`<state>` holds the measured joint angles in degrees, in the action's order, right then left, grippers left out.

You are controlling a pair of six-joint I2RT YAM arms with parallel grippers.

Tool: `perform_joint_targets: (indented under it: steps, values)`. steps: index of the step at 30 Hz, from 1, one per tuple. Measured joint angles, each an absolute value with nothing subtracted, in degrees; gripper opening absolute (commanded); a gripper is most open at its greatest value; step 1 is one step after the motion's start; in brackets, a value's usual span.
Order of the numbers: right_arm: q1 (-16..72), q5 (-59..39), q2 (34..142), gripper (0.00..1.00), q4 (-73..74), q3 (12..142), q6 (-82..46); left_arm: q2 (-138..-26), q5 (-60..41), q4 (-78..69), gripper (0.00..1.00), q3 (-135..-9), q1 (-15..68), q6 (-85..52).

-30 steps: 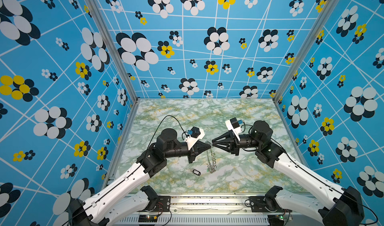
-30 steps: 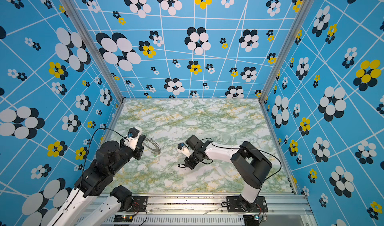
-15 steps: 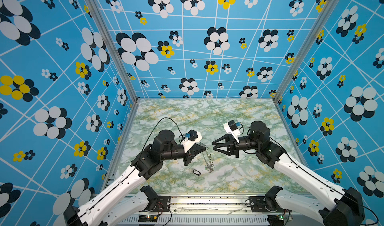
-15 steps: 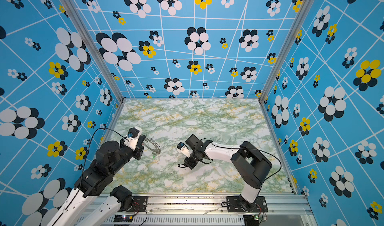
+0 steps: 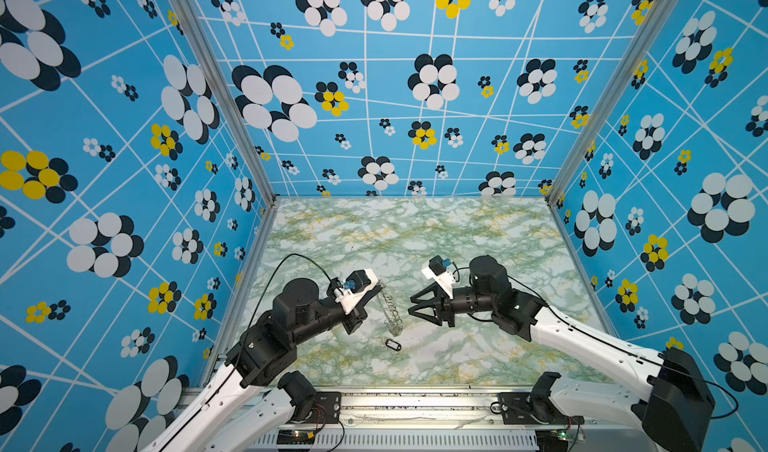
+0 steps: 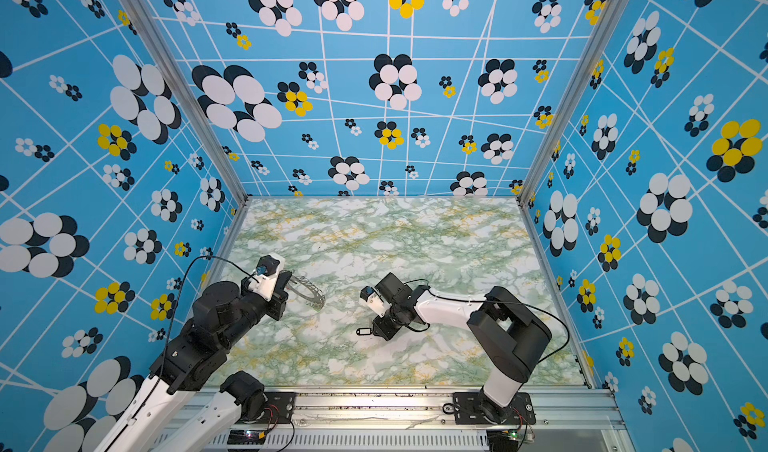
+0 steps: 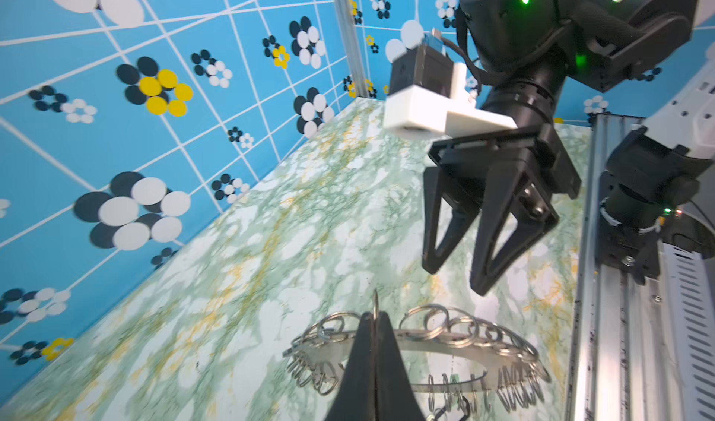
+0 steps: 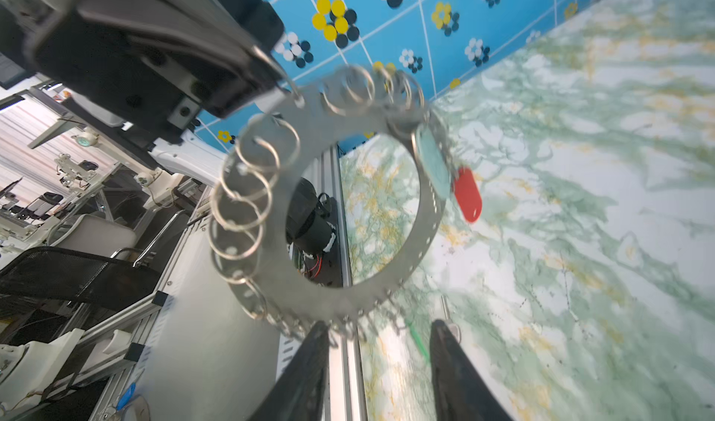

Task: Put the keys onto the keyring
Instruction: 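Move the right gripper down over the black-tag key while the left holds the plate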

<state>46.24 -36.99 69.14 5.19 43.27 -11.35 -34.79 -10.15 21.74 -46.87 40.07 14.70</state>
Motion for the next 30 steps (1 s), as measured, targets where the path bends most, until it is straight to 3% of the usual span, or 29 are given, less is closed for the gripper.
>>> perform_joint_targets:
  steps: [8,15,21,30]
  values:
    - [53.6,-22.7,80.1,0.51,0.6,42.3,-16.4,-32.8,3.9,23.4,0.0,-43.5,39.4,14.8]
    - [60.5,-13.3,93.4,0.45,-9.6,51.3,-9.0,-30.4,10.3,24.3,0.0,-42.4,38.2,14.7]
    - [64.1,-7.3,92.7,0.38,-7.9,49.3,4.3,-30.5,13.6,24.5,0.0,-42.4,36.3,14.4]
    - [64.1,-6.2,91.8,0.29,-2.9,47.4,19.7,-30.6,13.3,24.5,0.0,-42.4,32.4,12.6]
